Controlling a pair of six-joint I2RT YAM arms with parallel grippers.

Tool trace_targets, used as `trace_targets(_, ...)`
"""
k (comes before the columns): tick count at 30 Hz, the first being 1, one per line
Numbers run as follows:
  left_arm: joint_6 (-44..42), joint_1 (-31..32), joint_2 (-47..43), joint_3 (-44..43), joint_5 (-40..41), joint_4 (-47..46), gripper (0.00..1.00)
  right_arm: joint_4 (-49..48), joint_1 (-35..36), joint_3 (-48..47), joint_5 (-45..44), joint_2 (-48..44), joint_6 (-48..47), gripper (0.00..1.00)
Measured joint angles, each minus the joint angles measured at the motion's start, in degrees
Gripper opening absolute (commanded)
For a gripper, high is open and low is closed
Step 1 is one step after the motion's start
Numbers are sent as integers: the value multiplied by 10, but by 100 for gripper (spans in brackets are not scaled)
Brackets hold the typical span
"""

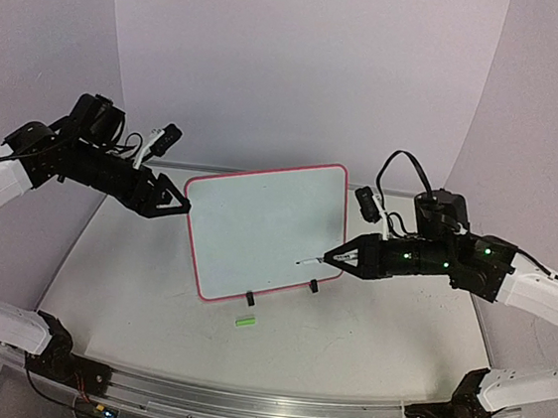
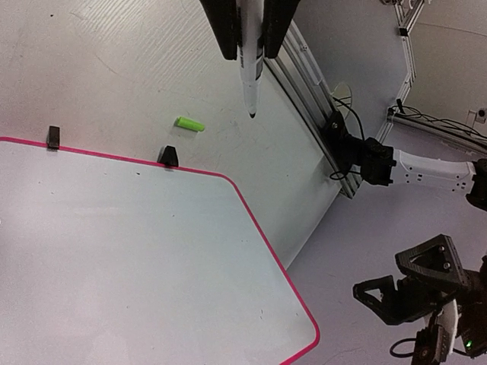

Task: Write a sentence on the whiteboard
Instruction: Hold the whiteboard at the center of the board.

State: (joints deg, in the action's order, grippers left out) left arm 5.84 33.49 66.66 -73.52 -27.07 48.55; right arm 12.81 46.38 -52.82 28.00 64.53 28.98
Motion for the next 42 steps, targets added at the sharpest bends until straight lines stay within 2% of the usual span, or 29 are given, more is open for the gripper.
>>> trace_targets(8,-14,-94,-59,-15,20,24,79,-34,28,-30,-32,29,1,0)
trace_targets(12,-14,-151,-62,4,20,7,80,-60,41,-41,-45,47,2,0)
trace_targets(18,-20,-208,-34,48,-24,-36,80,-89,53,-55,-61,80,2,0)
trace_targets(28,-44,-224,13,71,-89,-121,83,-133,67,-91,-77,140,-3,0)
trace_targets(34,-43,-224,15,104,-100,-179,82,-163,77,-112,-85,175,-15,0)
trace_targets(42,-46,-224,42,120,-177,-222,79,-190,82,-178,-91,249,-35,0)
